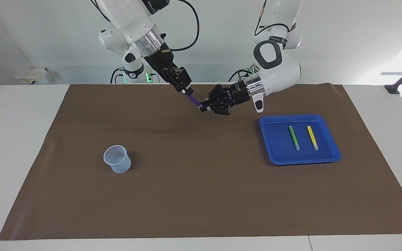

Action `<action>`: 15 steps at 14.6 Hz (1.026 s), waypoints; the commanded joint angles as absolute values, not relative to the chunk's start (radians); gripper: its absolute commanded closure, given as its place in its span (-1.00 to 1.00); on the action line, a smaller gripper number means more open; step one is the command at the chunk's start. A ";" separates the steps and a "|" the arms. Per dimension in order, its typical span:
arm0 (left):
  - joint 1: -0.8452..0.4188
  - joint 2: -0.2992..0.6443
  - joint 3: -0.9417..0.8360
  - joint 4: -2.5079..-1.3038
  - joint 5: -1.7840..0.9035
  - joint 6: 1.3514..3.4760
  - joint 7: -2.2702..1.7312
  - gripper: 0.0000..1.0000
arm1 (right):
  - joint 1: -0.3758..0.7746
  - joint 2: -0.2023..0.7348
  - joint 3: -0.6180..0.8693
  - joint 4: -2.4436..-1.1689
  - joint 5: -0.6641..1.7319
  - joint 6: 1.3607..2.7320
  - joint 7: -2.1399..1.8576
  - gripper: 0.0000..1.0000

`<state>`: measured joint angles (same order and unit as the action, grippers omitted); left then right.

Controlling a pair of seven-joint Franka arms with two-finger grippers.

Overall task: Transfer and insert pens with both arms
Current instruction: 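Grasp the purple pen tip with the right gripper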

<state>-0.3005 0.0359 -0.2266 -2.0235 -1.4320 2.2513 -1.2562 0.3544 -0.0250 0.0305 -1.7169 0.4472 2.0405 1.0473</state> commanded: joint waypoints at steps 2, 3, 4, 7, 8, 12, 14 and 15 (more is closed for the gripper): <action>-0.321 -0.002 -0.219 -2.063 -1.466 2.292 -1.256 1.00 | 0.357 -0.057 0.028 -1.756 0.454 2.066 1.019 1.00; -0.321 -0.002 -0.219 -2.063 -1.466 2.292 -1.258 1.00 | 0.359 -0.057 0.028 -1.756 0.450 2.066 1.019 1.00; -0.321 -0.002 -0.219 -2.063 -1.466 2.293 -1.256 1.00 | 0.360 -0.055 0.028 -1.755 0.448 2.065 1.020 1.00; -0.336 -0.002 -0.218 -2.063 -1.468 2.312 -1.258 1.00 | 0.360 -0.055 0.028 -1.749 0.448 2.051 1.019 1.00; -0.336 -0.002 -0.219 -2.063 -1.468 2.315 -1.258 1.00 | 0.360 -0.055 0.028 -1.749 0.446 2.049 1.017 1.00; -0.351 0.000 -0.218 -2.060 -1.468 2.361 -1.244 -1.00 | 0.357 -0.051 0.028 -1.743 0.400 2.043 1.003 1.00; -0.342 -0.002 -0.215 -2.060 -1.463 2.358 -1.249 -1.00 | 0.347 -0.051 0.028 -1.746 0.362 2.040 0.976 1.00; -0.334 -0.003 -0.213 -2.060 -1.459 2.353 -1.252 -1.00 | 0.342 -0.054 0.026 -1.749 0.341 2.033 0.950 1.00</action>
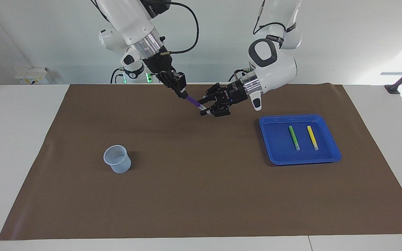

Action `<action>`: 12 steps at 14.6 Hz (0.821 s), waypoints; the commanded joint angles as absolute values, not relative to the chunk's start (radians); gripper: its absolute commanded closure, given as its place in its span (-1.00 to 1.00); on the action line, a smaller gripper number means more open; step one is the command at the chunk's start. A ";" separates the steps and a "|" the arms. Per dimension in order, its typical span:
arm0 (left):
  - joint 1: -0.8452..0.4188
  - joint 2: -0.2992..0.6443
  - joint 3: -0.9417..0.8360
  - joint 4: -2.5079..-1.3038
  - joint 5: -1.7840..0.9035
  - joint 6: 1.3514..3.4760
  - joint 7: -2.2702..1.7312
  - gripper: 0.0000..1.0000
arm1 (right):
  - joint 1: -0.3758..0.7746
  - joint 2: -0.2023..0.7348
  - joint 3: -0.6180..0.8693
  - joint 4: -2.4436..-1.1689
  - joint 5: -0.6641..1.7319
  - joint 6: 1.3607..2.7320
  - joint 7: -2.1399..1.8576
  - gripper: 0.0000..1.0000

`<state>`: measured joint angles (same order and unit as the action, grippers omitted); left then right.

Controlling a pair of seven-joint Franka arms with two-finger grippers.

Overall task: Transfer and insert pens with both arms
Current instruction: 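Grasp the purple pen tip with the right gripper, then carry the purple pen to the cup while the left gripper returns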

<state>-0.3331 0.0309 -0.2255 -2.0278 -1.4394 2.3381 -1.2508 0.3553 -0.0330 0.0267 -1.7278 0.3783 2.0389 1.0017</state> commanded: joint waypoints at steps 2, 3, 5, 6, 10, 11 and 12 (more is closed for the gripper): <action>-0.296 -0.006 -0.212 -2.063 -1.442 2.341 -1.250 -1.00 | 0.304 -0.060 0.025 -1.761 0.281 1.991 0.844 1.00; -0.285 -0.006 -0.212 -2.060 -1.393 2.321 -1.250 -1.00 | 0.290 -0.067 0.025 -1.775 0.249 1.971 0.774 1.00; -0.249 0.000 -0.210 -2.042 -1.225 2.239 -1.249 -1.00 | 0.250 -0.095 0.025 -1.830 0.171 1.960 0.608 1.00; -0.224 0.002 -0.210 -2.027 -1.136 2.197 -1.249 -1.00 | 0.224 -0.115 0.026 -1.874 0.132 1.968 0.495 1.00; -0.181 0.000 -0.210 -1.956 -0.627 2.112 -1.249 -1.00 | 0.114 -0.144 0.026 -1.945 0.032 1.986 0.148 1.00; -0.178 -0.002 -0.207 -1.942 -0.524 2.077 -1.241 -1.00 | 0.094 -0.144 0.026 -1.956 0.003 2.012 0.102 1.00; -0.170 0.003 -0.204 -1.927 -0.470 2.039 -1.212 -1.00 | 0.081 -0.144 0.026 -1.976 -0.018 2.063 0.054 1.00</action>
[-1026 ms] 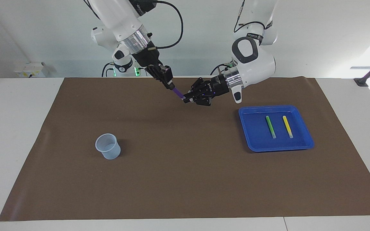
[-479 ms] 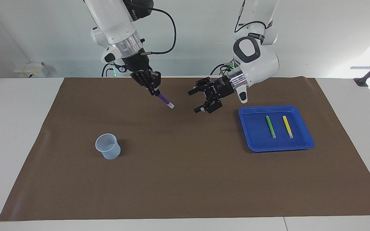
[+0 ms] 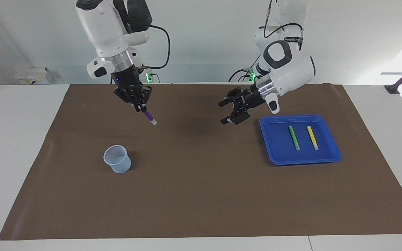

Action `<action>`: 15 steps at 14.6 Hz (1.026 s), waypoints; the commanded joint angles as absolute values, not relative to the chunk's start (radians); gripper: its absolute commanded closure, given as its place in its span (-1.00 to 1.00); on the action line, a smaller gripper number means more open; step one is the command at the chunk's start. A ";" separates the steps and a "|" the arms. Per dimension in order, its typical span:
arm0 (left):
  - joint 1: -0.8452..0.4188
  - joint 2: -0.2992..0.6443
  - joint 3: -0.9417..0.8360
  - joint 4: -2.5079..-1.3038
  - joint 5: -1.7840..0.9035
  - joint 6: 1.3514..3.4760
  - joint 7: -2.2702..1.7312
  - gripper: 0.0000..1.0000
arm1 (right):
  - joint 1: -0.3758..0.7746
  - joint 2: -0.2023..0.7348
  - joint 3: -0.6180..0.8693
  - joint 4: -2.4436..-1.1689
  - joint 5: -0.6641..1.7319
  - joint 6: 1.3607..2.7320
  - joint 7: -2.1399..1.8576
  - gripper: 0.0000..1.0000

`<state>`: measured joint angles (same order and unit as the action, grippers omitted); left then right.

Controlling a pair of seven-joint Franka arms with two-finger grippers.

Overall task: Transfer and insert pens with both arms
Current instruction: 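Carry the purple pen to the cup while the left gripper returns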

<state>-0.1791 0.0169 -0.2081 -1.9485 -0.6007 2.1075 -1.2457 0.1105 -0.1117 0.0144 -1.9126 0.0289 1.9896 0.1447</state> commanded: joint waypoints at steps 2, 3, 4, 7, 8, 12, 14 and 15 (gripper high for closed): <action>-0.125 0.005 -0.204 -1.921 -0.419 2.002 -1.084 -1.00 | 0.043 -0.138 0.025 -2.006 -0.020 2.132 -0.038 1.00; -0.098 0.003 -0.204 -1.922 -0.385 1.982 -1.021 -1.00 | 0.035 -0.124 0.026 -2.006 -0.020 2.150 -0.061 1.00; -0.063 0.003 -0.204 -1.921 -0.336 1.961 -0.946 -1.00 | 0.035 -0.105 0.026 -2.006 -0.020 2.169 -0.063 1.00; 0.044 0.002 -0.203 -1.925 -0.268 1.934 -0.604 -1.00 | 0.031 -0.045 0.023 -1.999 -0.017 2.212 -0.064 1.00; 0.085 0.005 -0.202 -1.927 -0.252 1.936 -0.510 -1.00 | 0.029 -0.034 0.023 -1.999 -0.015 2.233 -0.064 1.00; 0.149 0.038 -0.204 -1.934 -0.111 1.979 -0.177 -1.00 | 0.014 0.020 0.023 -1.994 -0.005 2.281 -0.066 1.00; 0.152 0.070 -0.202 -1.950 -0.061 2.046 -0.074 -1.00 | 0.014 0.021 0.023 -2.002 0.000 2.272 -0.066 1.00; 0.164 0.084 -0.202 -1.957 -0.036 2.069 -0.019 -1.00 | 0.012 0.015 0.023 -2.008 0.002 2.263 -0.067 1.00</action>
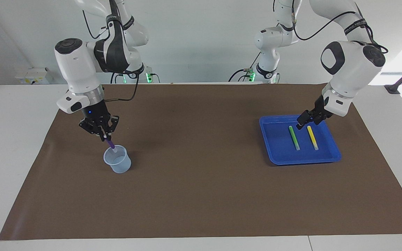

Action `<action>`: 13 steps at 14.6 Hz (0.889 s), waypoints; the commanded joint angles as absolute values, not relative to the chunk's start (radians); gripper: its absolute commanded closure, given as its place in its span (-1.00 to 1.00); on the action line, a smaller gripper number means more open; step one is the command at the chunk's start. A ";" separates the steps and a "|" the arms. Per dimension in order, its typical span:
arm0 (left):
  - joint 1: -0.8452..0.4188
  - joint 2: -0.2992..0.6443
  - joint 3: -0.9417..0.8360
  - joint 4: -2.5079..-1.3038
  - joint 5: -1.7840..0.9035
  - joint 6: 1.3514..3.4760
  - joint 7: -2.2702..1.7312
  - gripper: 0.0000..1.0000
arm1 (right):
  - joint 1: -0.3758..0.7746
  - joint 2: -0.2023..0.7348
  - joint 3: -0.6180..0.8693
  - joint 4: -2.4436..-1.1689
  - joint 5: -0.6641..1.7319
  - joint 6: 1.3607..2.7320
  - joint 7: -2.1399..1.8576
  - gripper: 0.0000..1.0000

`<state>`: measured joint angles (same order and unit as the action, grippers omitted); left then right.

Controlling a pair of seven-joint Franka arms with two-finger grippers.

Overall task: Transfer and insert pens with both arms
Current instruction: 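Carry the purple pen to the cup while the left gripper returns, then insert the purple pen into the white cup with the right gripper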

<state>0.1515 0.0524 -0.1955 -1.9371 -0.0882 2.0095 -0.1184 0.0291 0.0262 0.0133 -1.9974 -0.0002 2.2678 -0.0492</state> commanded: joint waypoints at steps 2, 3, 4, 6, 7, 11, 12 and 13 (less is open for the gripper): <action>0.169 0.116 -0.204 -1.979 0.004 2.109 0.046 -1.00 | 0.014 0.011 0.025 -2.026 0.002 2.255 -0.067 1.00; 0.167 0.123 -0.204 -1.996 0.021 2.127 0.054 -1.00 | 0.014 0.012 0.025 -2.034 0.002 2.260 -0.069 1.00; 0.167 0.130 -0.204 -2.026 0.043 2.164 0.061 -1.00 | 0.012 0.017 0.025 -2.039 0.002 2.264 -0.075 1.00; 0.167 0.159 -0.203 -2.060 0.051 2.227 0.061 -1.00 | 0.014 0.025 0.025 -2.040 0.002 2.270 -0.077 1.00; 0.167 0.172 -0.204 -2.068 0.060 2.241 0.063 -1.00 | 0.014 0.026 0.025 -2.042 0.002 2.272 -0.077 1.00; 0.169 0.193 -0.204 -2.100 0.077 2.230 0.058 -1.00 | 0.015 0.023 0.025 -2.095 0.002 2.335 -0.078 1.00; 0.169 0.193 -0.204 -2.109 0.077 2.229 0.051 -1.00 | 0.015 0.028 0.025 -2.097 0.002 2.339 -0.078 1.00; 0.169 0.195 -0.206 -2.117 0.075 2.227 0.048 -1.00 | 0.018 0.035 0.025 -2.098 0.002 2.350 -0.077 1.00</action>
<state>0.1547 0.2035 -0.1958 -2.0837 0.0567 2.2116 0.0496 0.0293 0.0350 0.0156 -2.0746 -0.0002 2.3157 -0.0496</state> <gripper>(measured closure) 0.000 0.806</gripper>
